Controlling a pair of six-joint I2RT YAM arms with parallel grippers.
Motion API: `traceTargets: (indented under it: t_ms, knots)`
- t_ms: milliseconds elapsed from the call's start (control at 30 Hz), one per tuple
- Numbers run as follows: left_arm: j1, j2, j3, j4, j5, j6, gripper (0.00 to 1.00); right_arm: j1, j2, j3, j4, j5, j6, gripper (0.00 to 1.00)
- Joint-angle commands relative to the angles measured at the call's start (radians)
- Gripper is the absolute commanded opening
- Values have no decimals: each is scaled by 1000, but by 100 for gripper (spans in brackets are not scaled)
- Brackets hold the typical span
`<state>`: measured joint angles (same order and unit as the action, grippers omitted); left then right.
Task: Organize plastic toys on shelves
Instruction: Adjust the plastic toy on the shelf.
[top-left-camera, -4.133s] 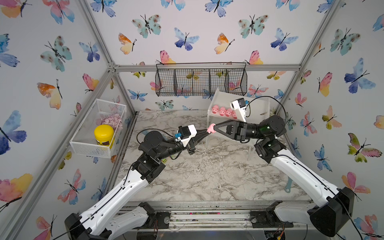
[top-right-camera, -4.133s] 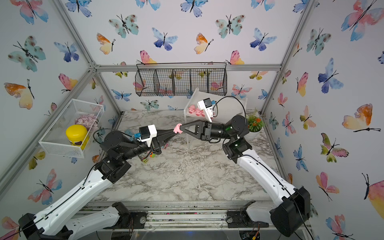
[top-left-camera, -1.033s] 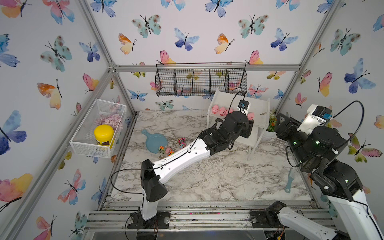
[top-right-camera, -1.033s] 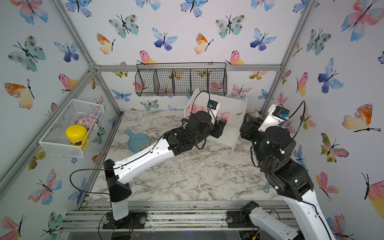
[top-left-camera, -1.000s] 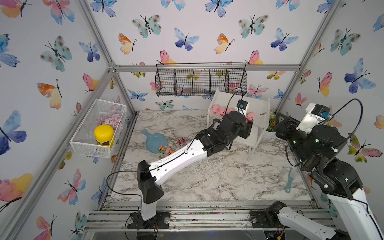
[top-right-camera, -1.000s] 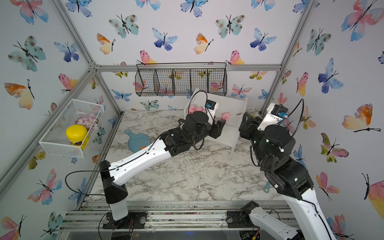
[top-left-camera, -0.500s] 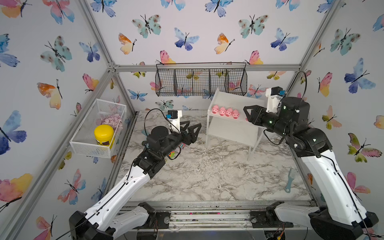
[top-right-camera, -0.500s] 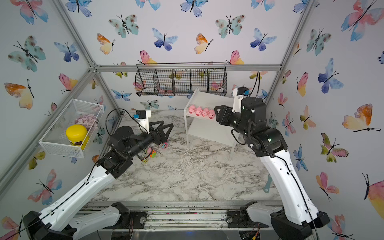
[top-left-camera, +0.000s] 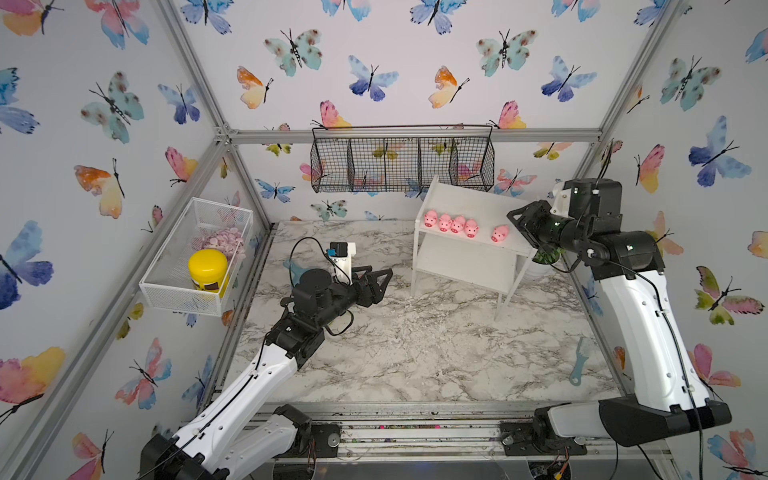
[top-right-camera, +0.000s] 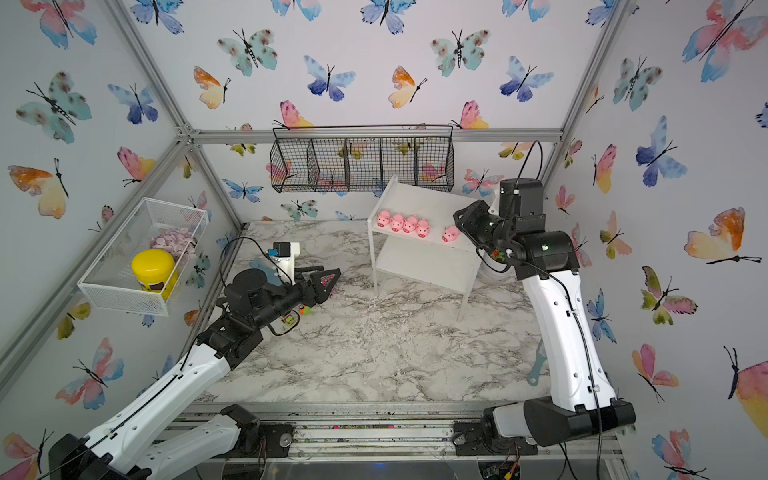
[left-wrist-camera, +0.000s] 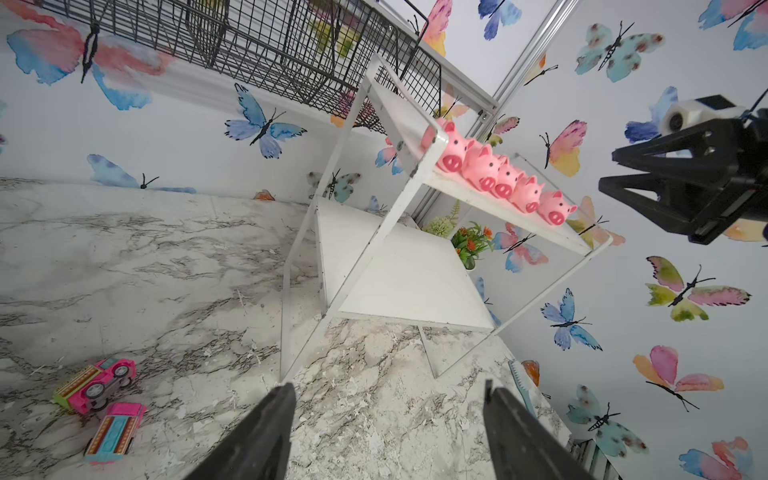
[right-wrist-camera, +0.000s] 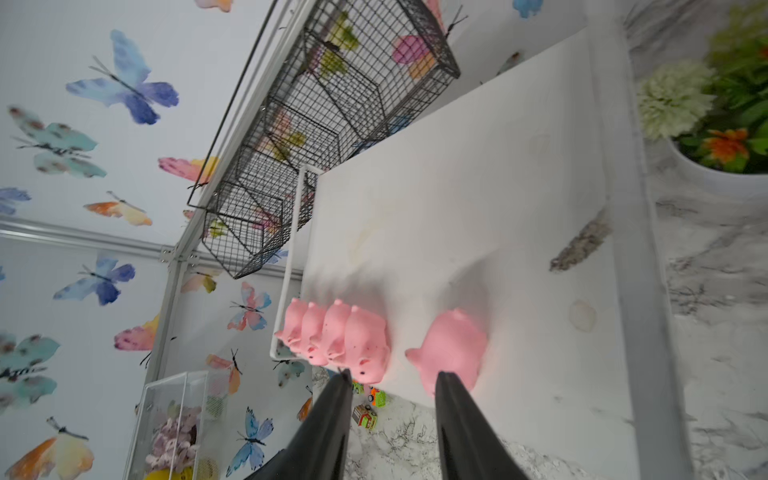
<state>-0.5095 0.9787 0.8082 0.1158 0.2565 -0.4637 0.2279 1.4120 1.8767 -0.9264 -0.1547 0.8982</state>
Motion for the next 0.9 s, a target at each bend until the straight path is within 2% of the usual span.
traceTargets:
  t_ms: [0,400,867]
  knots:
    - [9,-2,23,22,27,24,77,-4,8,42,-130,131,94,39]
    - [22,14,34,17,18,52,78,-2,70,32,-94,25,99,37]
    - [28,20,39,22,23,48,78,-1,50,-73,-22,-59,114,30]
